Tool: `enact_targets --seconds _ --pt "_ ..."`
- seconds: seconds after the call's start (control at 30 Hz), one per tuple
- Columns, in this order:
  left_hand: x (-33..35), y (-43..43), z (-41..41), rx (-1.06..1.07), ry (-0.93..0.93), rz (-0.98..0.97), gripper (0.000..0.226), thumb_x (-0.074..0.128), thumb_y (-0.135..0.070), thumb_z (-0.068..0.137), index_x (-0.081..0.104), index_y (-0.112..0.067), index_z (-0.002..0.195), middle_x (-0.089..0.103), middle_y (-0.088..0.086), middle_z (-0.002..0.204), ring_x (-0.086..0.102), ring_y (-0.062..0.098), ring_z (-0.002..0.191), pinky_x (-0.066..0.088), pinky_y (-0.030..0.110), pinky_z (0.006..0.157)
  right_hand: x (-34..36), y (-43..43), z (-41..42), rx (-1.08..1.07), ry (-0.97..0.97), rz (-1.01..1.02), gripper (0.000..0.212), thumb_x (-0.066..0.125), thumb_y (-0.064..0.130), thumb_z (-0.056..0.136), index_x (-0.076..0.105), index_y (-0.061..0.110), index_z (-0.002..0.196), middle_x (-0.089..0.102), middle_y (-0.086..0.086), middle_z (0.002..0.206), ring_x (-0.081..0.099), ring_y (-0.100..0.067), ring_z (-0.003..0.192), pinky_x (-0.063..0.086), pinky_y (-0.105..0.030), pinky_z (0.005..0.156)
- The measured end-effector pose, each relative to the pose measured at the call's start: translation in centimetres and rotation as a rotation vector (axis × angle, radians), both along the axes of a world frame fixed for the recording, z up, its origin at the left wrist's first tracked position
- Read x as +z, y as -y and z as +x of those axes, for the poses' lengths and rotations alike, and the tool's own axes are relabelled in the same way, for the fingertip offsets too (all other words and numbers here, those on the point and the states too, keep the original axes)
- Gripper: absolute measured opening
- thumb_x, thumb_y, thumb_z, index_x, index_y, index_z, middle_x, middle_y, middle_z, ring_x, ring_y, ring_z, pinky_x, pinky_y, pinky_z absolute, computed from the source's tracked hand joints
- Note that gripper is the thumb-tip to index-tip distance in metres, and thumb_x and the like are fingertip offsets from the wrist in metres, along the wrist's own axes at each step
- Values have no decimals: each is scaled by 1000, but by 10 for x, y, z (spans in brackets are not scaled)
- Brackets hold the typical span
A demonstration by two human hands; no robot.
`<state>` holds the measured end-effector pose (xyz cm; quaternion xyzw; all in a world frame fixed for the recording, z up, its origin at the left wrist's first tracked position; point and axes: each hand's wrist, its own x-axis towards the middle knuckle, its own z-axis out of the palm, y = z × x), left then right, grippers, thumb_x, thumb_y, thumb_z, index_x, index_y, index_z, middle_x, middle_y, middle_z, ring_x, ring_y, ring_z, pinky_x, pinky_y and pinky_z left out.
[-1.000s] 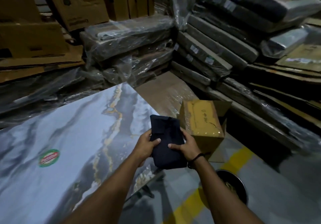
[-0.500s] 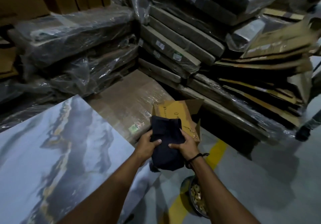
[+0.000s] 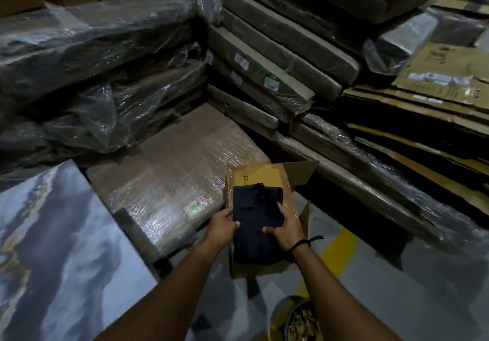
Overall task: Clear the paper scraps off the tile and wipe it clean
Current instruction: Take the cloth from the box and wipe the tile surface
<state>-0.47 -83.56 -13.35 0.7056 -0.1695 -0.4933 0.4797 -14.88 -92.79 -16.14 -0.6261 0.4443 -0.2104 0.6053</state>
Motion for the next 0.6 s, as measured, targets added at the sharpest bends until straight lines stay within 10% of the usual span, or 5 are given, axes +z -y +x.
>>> enact_targets --seconds 0.2,0.37,0.5,0.6 --pt "-67 56 11 39 -35 113 42 34 14 91 56 -9 120 60 12 109 58 22 82 51 24 52 -90 58 23 53 -137 0 80 64 -18 78 33 8 147 51 -7 134 47 -18 120 43 -8 82" --pt "-125 77 17 55 -31 157 43 32 17 93 49 0 128 59 25 117 57 21 72 52 27 61 -154 78 34 61 -198 7 92 68 -14 75 26 18 151 46 -6 143 45 -26 130 43 -28 98" --pt "-153 88 17 -24 -31 152 52 31 22 90 42 -3 134 52 23 132 51 41 118 47 38 91 -185 90 43 58 -235 -21 96 71 -11 75 22 18 152 39 -3 147 40 -24 134 39 -33 108" --pt "-168 92 21 -107 -2 148 60 35 24 84 41 -6 136 56 20 127 55 37 114 51 41 92 -196 95 45 46 -267 -37 95 70 -9 77 18 16 152 35 2 147 36 -19 135 35 -32 110"
